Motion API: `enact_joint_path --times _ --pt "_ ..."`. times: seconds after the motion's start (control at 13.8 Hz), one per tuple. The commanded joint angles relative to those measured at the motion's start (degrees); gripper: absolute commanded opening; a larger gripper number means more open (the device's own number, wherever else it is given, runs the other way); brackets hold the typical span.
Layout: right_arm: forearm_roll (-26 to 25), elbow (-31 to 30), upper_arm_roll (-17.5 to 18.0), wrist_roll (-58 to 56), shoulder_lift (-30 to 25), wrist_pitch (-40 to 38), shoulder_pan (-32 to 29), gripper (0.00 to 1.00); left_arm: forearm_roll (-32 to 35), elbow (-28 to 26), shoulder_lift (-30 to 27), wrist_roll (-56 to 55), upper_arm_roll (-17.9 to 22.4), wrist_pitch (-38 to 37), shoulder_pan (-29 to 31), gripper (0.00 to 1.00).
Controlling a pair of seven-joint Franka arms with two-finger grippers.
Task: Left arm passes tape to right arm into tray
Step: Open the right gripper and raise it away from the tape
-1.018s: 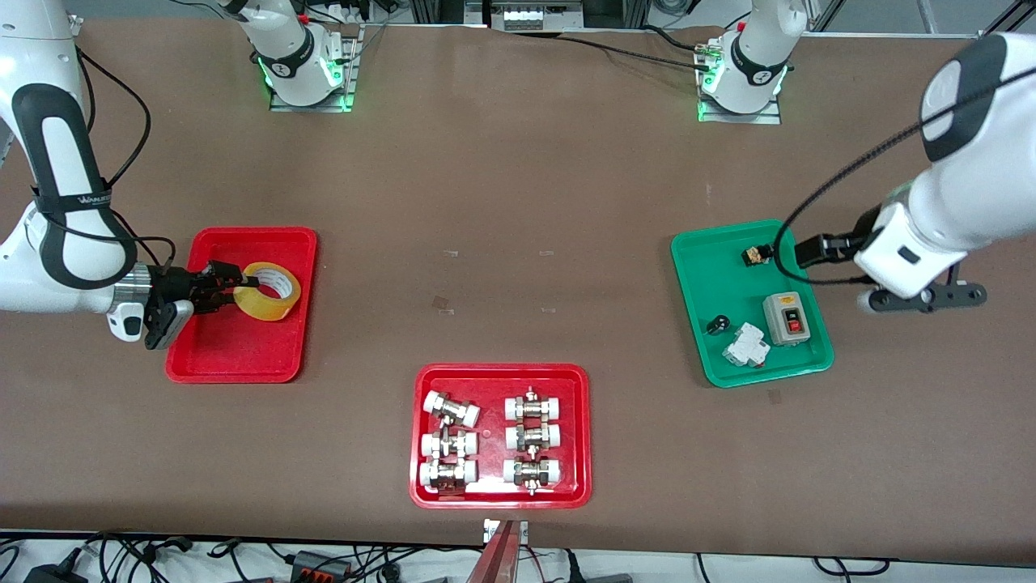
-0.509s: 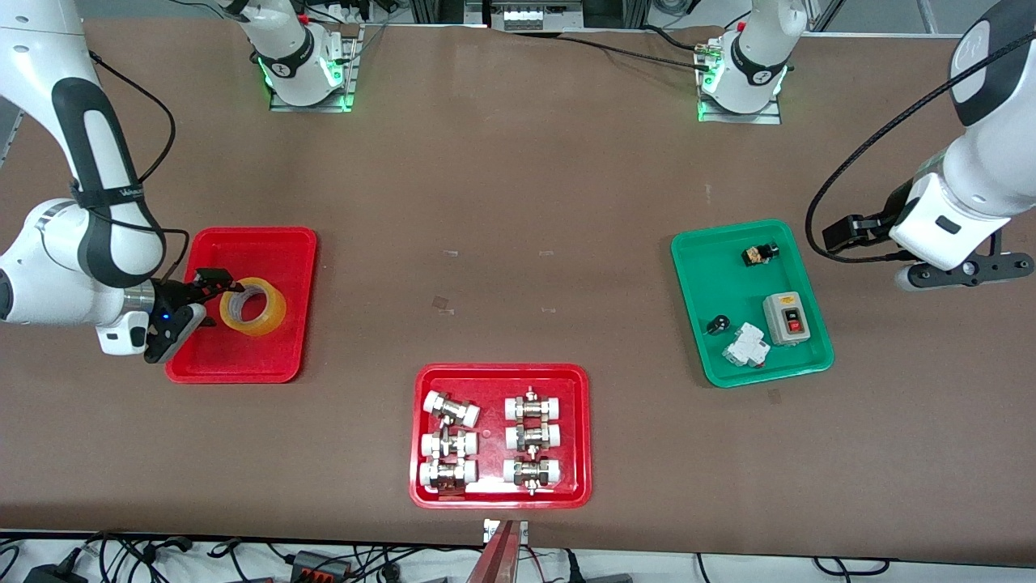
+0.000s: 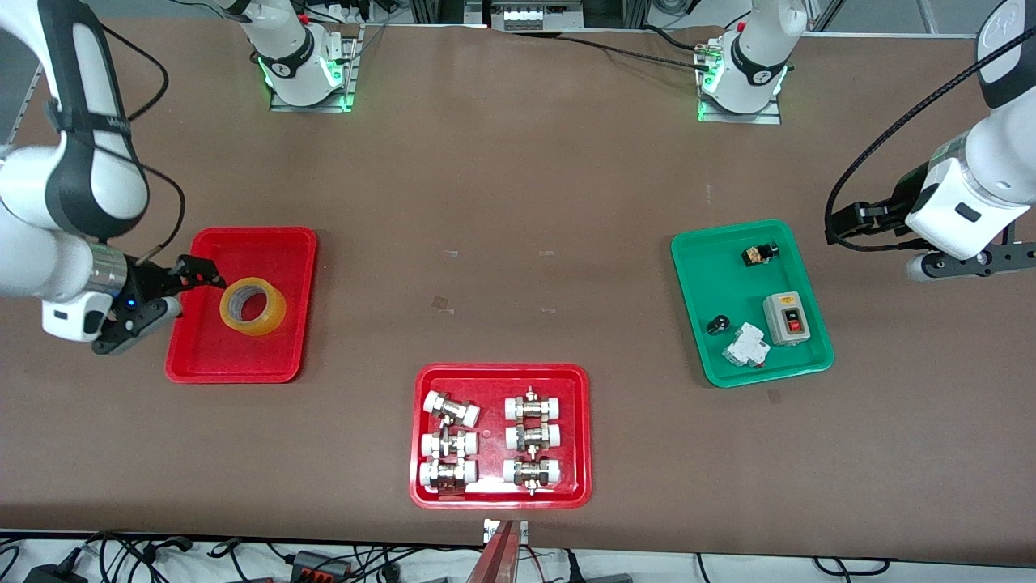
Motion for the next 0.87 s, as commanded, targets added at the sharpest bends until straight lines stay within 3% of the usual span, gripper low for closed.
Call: enact_joint_path --times 0.0,0.44,0.8 --pt "-4.01 -1.54 -0.17 13.83 -7.28 -4.49 3.20 1.00 -0.68 0.90 -0.28 0.47 -0.83 -1.05 0.75 1.00" --pt "-6.22 -1.37 0.35 27.06 -18.90 -13.21 5.23 1.00 -0.77 0.90 -0.19 0.56 -0.93 -1.05 0.75 1.00" --pt "-6.22 5.56 0.27 38.56 -19.27 -17.86 4.97 1.00 -0.85 0.90 -0.19 0.65 -0.66 -0.96 0.84 1.00"
